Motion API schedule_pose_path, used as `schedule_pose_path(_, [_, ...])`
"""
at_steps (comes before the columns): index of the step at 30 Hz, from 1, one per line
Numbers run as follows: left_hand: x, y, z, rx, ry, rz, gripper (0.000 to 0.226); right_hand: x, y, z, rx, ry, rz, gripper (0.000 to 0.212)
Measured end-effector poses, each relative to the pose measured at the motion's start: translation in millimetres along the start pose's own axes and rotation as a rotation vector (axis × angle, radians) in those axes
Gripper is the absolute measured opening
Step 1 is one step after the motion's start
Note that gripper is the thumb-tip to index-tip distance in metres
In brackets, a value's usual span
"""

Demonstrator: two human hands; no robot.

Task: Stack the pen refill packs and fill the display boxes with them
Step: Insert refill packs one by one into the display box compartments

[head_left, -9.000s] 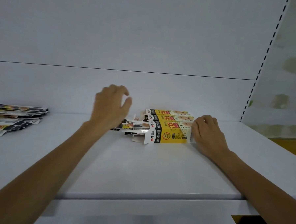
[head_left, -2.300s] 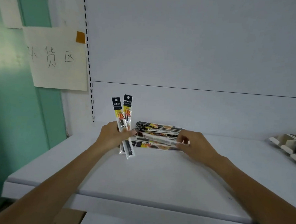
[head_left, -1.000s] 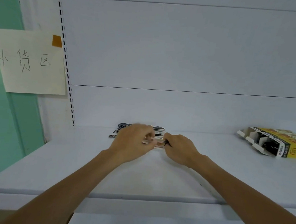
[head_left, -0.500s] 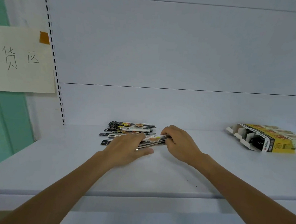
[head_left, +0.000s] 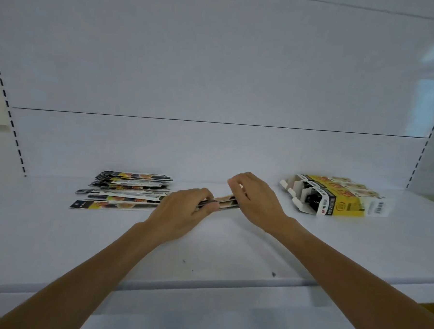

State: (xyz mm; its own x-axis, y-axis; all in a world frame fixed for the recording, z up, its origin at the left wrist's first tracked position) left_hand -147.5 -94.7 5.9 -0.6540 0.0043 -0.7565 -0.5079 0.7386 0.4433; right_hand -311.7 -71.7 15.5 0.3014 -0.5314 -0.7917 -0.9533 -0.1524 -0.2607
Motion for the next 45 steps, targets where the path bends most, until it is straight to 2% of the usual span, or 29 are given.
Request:
schedule_pose_path(2, [19.9,17.7,-14.6,-0.008,0.009,0.038,0.030,-17.5,33.7,1.7,-0.004,0.021,0.119,0.036])
schedule_pose_path(6, [54.1,50.1,-44.5,-0.072,0.033,0.118,0.035,-64.2,112.7,7.5,0.008,0.148,0.177,0.051])
schedule_pose_path(9, [78.0,67.0,-65.0,-0.129,0.057,0.174,0.034,-98.7,183.3,17.0,0.129,0.214,0.197,0.041])
schedule_pose_path(12, [98.3,80.1,-83.3,-0.189,0.092,0.175,0.030,-122.7,253.5,31.9,0.228,0.186,0.302,0.025])
schedule_pose_path(17, [122.2,89.9,-103.0,-0.270,0.094,0.159,0.023,-126.9,330.8,52.2,0.356,0.049,0.264,0.026])
schedule_pose_path(24, [131.7,80.5,-110.9,-0.331,0.073,0.120,0.019,-110.1,337.3,56.8,0.356,0.056,0.017,0.017])
schedule_pose_path(45, [137.8,78.1,-106.1,-0.378,-0.018,0.226,0.017,-103.2,343.7,54.6,0.305,0.070,0.071,0.018])
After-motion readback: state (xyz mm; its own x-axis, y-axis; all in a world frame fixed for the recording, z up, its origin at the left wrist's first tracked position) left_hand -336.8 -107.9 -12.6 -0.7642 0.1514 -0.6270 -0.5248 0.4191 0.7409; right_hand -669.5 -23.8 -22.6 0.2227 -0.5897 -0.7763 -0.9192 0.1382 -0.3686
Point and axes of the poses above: each hand's wrist, its own z-axis away from the middle knuckle, its own x-axis out of the palm, y = z × x, the point moved 3 cm from there along -z, towards the middle knuckle, and after that the axes turned 11 degrees about z, right-handed, at the moved point
